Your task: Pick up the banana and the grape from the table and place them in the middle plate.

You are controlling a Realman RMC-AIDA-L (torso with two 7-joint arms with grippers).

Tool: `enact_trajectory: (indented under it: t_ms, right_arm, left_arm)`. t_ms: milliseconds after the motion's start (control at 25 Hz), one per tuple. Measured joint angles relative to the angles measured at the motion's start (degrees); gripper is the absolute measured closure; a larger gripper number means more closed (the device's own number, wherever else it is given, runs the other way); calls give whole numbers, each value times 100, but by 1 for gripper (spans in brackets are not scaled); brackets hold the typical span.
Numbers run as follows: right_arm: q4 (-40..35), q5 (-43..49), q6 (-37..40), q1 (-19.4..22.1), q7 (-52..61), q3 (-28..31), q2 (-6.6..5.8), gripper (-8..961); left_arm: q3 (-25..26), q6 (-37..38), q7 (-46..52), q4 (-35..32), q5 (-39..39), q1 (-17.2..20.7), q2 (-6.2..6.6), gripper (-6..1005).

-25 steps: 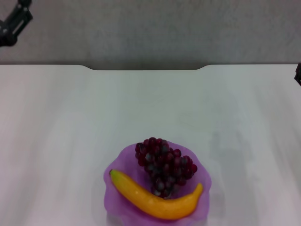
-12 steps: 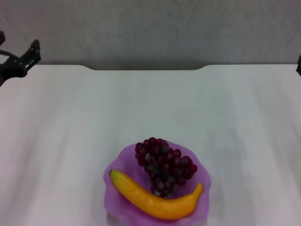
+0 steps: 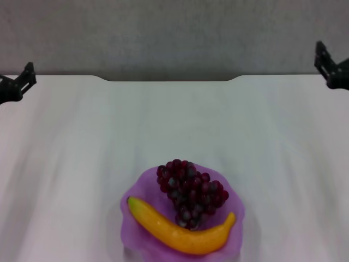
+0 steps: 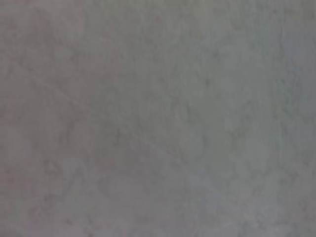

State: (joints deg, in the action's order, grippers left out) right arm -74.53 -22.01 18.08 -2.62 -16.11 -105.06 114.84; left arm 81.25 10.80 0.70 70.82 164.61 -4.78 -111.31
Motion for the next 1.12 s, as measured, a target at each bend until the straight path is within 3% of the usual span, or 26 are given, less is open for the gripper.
enact_trajectory:
  t_ms: [400, 640, 880, 1120]
  right_arm:
    - [-514, 251, 168, 244, 194, -621, -35, 277]
    - [-228, 287, 170, 301, 349, -424, -15, 277]
    - [41, 267, 349, 417, 648, 64, 14, 277]
    - [275, 277, 613, 439, 995, 219, 18, 277]
  left_arm:
    - [-3, 29, -10, -2, 1, 51, -6, 152]
    - [-1, 30, -12, 7, 1, 43, -16, 152]
    - [208, 48, -187, 15, 1, 56, -166, 152]
    - [410, 48, -755, 15, 1, 85, -464, 152]
